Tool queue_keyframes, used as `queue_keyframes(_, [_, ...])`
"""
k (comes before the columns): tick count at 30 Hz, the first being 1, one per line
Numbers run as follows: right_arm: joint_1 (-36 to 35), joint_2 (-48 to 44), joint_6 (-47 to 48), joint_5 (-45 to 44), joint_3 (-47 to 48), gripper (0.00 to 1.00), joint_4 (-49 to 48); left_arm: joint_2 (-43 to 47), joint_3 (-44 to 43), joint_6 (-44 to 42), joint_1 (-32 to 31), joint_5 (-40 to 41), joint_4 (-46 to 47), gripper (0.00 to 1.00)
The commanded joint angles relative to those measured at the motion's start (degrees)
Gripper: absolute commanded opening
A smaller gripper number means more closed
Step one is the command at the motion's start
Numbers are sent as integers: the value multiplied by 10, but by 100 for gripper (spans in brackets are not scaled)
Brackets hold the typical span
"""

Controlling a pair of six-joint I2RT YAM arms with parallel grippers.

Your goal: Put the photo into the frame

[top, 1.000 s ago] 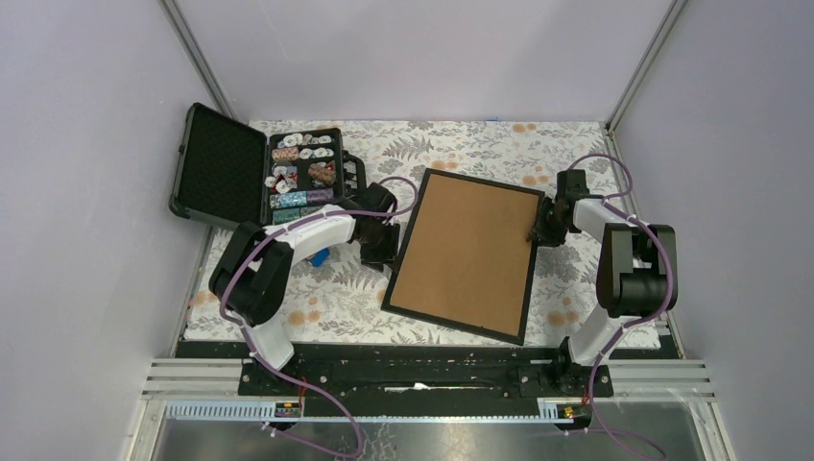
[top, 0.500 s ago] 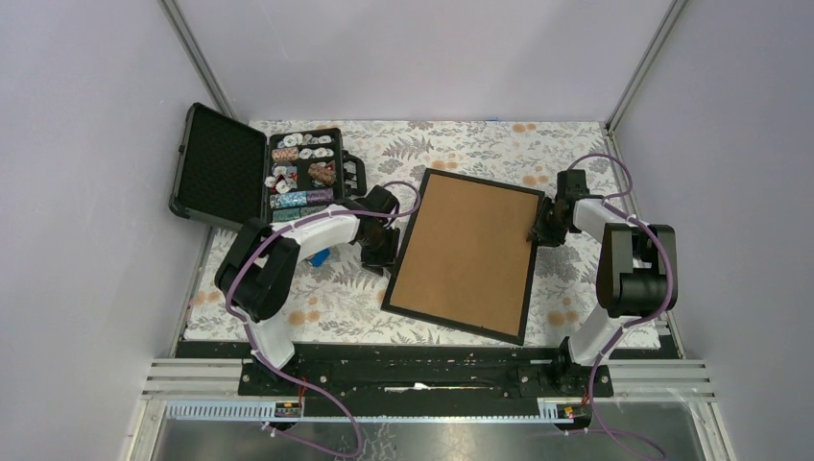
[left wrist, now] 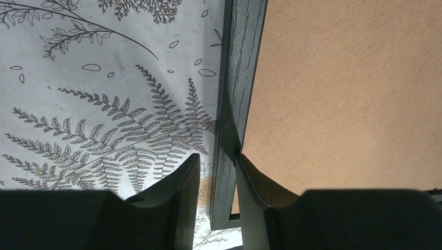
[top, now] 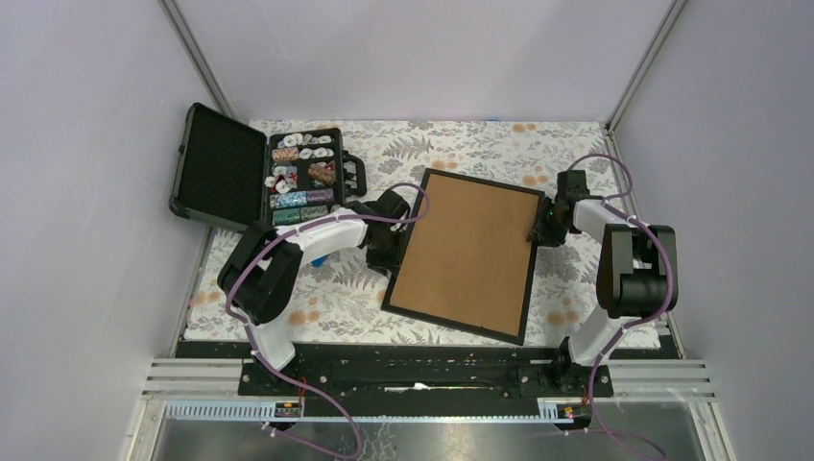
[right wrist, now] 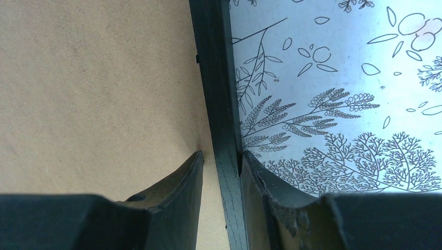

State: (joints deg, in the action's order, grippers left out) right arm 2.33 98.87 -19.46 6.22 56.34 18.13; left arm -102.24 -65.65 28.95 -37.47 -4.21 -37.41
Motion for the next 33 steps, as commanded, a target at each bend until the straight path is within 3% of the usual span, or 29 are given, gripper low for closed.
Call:
queue_keyframes(1, [-8,27,9,4,-29,38,-4,-46,20,13,-16,66,26,34])
queue_keyframes(18, [-15,15,6,5,-29,40,-7,-144,27,94,-70,133,27,30])
queue_keyframes(22, [-20,13,9,-3,-15,44,10,-118,14,91,-87,160,7,29])
queue_keyframes(26, [-20,27,13,-6,0,47,12,-17,-8,62,-80,123,-1,36])
queue_keyframes(30, [-20,62,20,-20,28,46,14,55,-34,47,-23,27,-4,45])
queue_keyframes(33, [-39,78,40,-65,58,33,28,75,-42,37,27,-34,13,52])
